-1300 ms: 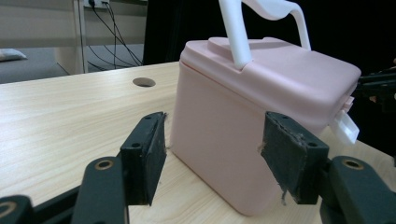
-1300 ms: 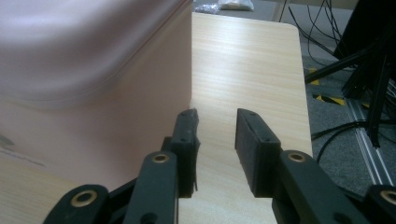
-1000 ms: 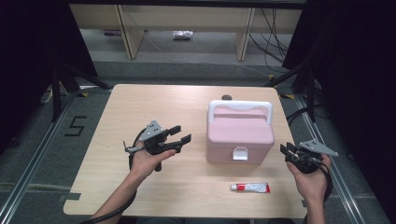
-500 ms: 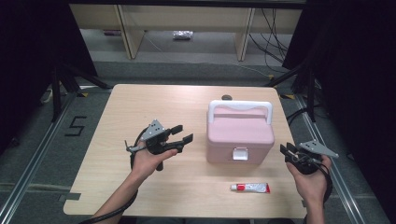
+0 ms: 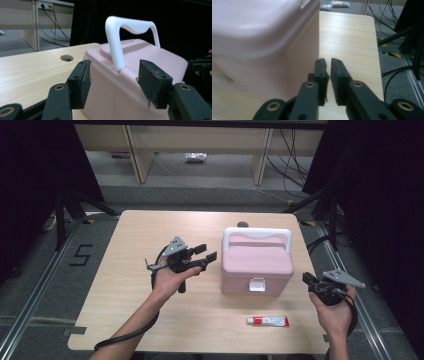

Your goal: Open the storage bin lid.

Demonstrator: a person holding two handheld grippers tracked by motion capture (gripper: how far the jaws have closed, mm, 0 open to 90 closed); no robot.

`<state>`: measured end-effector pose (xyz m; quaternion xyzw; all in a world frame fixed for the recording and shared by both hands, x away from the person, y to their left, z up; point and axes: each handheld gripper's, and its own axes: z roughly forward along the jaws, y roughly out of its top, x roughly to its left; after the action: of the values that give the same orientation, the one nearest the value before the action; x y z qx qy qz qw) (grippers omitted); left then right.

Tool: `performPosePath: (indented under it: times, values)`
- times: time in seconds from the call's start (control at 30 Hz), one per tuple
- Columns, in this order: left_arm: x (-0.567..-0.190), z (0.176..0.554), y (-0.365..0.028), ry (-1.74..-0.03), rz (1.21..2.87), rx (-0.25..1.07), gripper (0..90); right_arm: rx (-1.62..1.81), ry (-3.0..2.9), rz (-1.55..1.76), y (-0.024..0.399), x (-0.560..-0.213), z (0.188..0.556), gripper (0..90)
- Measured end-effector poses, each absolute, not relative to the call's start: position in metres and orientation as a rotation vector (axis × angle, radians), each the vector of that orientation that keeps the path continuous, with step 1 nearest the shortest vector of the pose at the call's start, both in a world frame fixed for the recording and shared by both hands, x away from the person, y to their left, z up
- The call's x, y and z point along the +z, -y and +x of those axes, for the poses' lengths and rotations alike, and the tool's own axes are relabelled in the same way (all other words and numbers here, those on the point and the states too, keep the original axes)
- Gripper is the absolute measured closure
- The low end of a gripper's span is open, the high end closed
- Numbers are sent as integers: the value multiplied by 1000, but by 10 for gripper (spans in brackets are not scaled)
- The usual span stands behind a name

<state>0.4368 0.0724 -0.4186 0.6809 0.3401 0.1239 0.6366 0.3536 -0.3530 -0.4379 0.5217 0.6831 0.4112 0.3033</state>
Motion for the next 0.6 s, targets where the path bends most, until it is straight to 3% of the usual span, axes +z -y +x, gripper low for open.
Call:
performPosePath:
  times: [0.6]
  values:
    - [-406, 473, -38, -816, 1597, 212, 521, 1128, -1830, 1397, 343, -429, 355, 900]
